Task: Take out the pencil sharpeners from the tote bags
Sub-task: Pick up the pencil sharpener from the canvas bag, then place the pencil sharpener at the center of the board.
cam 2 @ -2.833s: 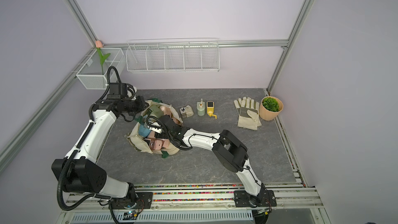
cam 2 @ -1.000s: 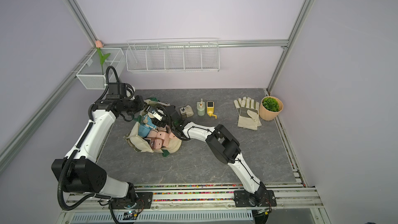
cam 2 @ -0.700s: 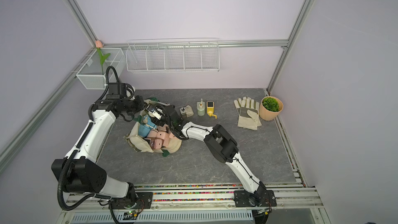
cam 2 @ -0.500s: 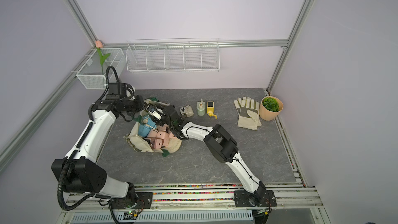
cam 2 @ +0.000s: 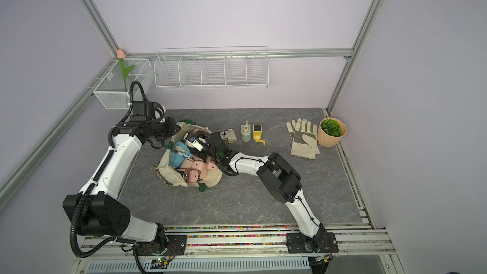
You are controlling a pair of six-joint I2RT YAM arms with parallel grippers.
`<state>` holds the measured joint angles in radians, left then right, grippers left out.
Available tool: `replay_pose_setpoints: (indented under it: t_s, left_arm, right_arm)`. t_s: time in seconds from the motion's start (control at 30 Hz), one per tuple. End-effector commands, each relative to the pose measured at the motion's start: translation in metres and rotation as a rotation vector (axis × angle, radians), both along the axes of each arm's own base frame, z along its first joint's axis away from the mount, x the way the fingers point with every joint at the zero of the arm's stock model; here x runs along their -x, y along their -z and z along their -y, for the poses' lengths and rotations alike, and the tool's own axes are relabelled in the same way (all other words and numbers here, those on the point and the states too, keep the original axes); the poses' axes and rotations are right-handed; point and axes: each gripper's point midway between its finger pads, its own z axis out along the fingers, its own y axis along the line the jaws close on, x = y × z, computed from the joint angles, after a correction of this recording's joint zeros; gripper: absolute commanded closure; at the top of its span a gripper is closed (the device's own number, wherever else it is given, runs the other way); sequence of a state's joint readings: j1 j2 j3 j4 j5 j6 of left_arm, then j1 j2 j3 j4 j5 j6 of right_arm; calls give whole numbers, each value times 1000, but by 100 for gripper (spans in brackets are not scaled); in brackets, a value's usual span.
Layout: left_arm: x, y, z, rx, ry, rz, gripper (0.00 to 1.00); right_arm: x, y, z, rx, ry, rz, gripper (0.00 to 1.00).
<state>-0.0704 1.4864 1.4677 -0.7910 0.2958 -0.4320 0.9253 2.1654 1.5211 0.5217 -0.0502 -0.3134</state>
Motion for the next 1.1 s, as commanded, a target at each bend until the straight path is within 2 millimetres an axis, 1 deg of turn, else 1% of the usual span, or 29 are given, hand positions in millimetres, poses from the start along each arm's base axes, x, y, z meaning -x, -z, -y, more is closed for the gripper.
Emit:
replay_pose_setpoints:
  t_s: [0.0,0.1,0.23,0.47,0.57,0.67,0.73,0.8,0.87,0.93,1.07]
  left_arm:
    - [4,3,0,7,-3,-27,100]
    - [5,-1,7,44,11,-32,100]
    - [7,-10,4,27,-14,-10,100]
    - [10,8,7,27,-1,-18,100]
    - [11,6,8,34,4,-8,100]
    - [13,3,9,40,10,3,100]
    - [13,1,8,31,5,11,100]
    - [14,1,5,17,1,11,100]
    - [15,0,4,8,-1,13,100]
    - [16,-1,3,3,-3,20,100]
    - [18,-3,2,-4,-8,24,100]
  right_arm:
    - [21,-46,11,-80,-45,-23,66]
    - [34,-53,20,-79,-73,-63,67]
    - [47,-59,31,-21,-85,-137,70]
    - [67,-72,63,19,-52,-233,70]
    - [77,-78,74,51,-50,-290,70]
    - [84,-92,88,23,-33,-355,70]
    - [91,-99,92,-11,-59,-430,70]
    - [96,-101,95,-7,-59,-495,70]
    - [96,-102,102,0,-24,-525,70]
    - [91,-102,110,12,34,-522,70]
    - [72,-95,142,69,220,-494,70]
